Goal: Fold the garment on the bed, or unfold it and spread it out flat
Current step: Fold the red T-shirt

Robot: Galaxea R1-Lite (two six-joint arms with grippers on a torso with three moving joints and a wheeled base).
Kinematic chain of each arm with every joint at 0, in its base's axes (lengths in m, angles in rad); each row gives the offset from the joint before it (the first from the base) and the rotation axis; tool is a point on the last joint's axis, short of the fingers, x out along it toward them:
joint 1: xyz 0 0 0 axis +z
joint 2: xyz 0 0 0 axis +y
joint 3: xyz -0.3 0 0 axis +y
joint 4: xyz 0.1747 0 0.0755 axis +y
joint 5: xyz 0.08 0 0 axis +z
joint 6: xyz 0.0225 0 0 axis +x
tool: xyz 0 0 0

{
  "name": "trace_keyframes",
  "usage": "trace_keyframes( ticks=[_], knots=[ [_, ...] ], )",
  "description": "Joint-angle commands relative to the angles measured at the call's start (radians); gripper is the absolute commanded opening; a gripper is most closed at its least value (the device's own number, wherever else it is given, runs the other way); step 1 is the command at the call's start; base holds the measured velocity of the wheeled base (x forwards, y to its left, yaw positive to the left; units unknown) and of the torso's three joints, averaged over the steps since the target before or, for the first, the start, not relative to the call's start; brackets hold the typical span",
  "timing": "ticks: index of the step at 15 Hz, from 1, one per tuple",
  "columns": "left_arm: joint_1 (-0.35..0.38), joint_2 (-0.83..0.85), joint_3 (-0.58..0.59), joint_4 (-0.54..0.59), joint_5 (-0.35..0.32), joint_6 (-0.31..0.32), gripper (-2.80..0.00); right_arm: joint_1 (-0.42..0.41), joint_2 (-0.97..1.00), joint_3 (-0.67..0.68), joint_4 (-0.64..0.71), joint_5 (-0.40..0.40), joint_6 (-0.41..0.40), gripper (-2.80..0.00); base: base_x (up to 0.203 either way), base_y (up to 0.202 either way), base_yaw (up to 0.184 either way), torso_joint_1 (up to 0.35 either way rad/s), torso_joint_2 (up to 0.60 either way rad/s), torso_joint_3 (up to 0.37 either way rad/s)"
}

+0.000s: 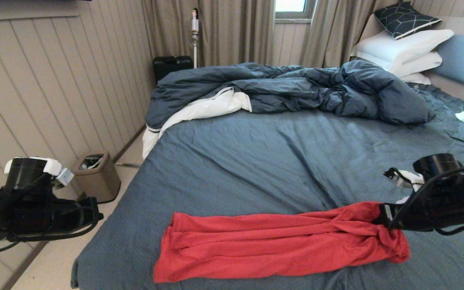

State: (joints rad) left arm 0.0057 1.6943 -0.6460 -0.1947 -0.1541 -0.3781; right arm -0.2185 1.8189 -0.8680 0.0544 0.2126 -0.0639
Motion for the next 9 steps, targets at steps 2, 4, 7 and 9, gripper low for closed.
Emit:
trace_keyframes(
  ticks=[2,4,7,9],
  knots=[
    [0.000,0.001,0.002,-0.002,-0.012,-0.004,-2.80,-0.093,-0.019,-0.049,0.058,0.003,-0.038,-2.80,0.000,0.000,0.000,0.000,0.00,0.000],
    [0.000,0.001,0.002,-0.002,-0.012,-0.004,-2.80,-0.143,-0.036,-0.096,0.104,0.004,-0.070,-2.80,0.000,0.000,0.000,0.000,0.00,0.000],
    [0.000,-0.001,0.002,-0.002,-0.012,-0.004,-2.80,-0.194,-0.051,-0.208,0.228,0.004,-0.105,-2.80,0.000,0.000,0.000,0.000,0.00,0.000],
    [0.000,-0.003,0.005,-0.002,-0.012,-0.002,-2.80,-0.207,-0.058,-0.296,0.309,0.003,-0.116,-2.80,0.000,0.000,0.000,0.000,0.00,0.000]
  ],
)
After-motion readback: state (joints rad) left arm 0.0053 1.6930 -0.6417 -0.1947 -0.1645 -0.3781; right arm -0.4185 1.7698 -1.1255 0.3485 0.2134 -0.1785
